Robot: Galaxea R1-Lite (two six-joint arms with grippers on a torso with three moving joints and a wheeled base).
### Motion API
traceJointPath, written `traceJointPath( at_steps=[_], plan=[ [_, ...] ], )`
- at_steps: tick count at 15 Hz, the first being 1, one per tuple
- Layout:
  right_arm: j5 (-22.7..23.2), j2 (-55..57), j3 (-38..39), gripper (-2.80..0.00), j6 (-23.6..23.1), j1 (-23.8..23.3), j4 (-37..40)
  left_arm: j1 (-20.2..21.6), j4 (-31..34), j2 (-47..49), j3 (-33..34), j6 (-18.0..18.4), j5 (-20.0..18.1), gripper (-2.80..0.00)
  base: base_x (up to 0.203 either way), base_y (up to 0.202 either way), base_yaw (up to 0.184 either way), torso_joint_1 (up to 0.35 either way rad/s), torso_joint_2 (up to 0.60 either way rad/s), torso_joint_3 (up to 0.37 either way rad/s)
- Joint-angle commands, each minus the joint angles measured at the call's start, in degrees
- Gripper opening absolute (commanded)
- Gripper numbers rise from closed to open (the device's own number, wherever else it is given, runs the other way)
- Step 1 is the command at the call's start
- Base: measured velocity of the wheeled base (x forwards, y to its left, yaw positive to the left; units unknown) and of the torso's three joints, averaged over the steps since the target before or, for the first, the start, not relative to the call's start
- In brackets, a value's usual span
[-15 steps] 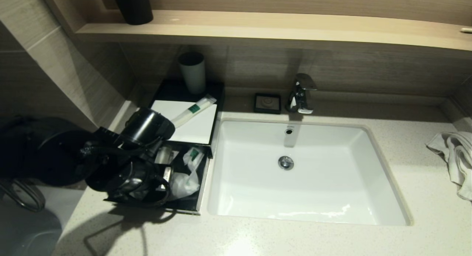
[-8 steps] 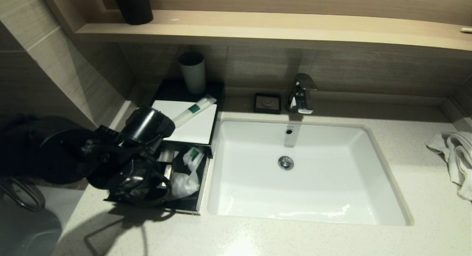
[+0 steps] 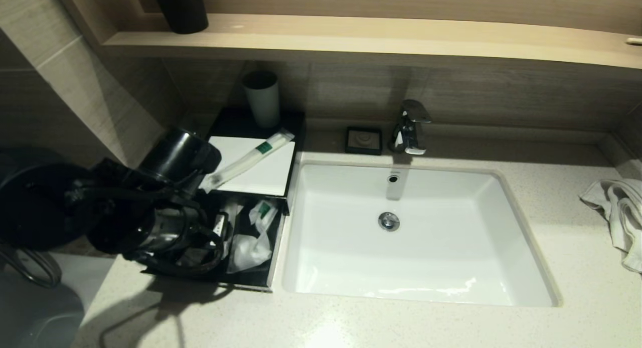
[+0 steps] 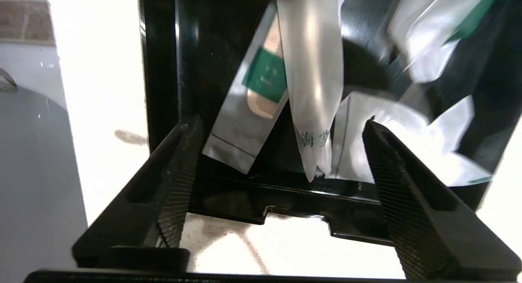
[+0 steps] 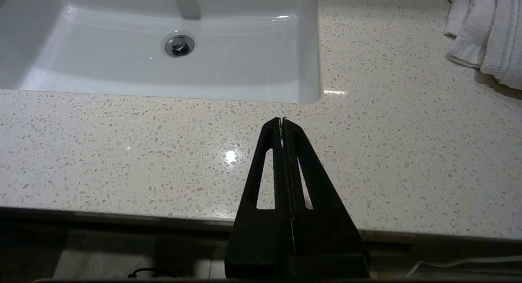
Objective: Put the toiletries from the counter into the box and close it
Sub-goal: Place the bathroom toiletry into the drawer
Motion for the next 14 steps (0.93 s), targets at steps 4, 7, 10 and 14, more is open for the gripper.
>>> traceJointPath(
  at_steps=[4, 7, 10, 14],
  plan=[
    [0.0, 0.0, 0.0, -2.8, -0.1, 0.0, 0.0, 0.0, -0.5, -3.1, -2.3, 1.0, 0.2, 0.0, 0.0, 0.0, 0.0, 0.0, 0.0, 0.0],
    [0.0, 0.0, 0.0, -2.8, -0.1, 0.0, 0.0, 0.0, -1.7, -3.4, -2.4, 3.2, 0.0, -2.8, 0.0, 0.0, 0.0, 0.0, 0.0, 0.0],
    [0.0, 0.0, 0.0, -2.8, -0.1, 0.0, 0.0, 0.9, -3.5, -3.0, -3.1, 6.7, -0.9, -2.8, 0.0, 0.0, 0.0, 0.0, 0.0, 0.0],
    [0.0, 0.0, 0.0, -2.8, -0.1, -0.1, 0.0, 3.5, -8.1, -1.9, -4.0, 12.1, -4.7, -2.8, 0.0, 0.0, 0.0, 0.0, 0.0, 0.0]
  ],
)
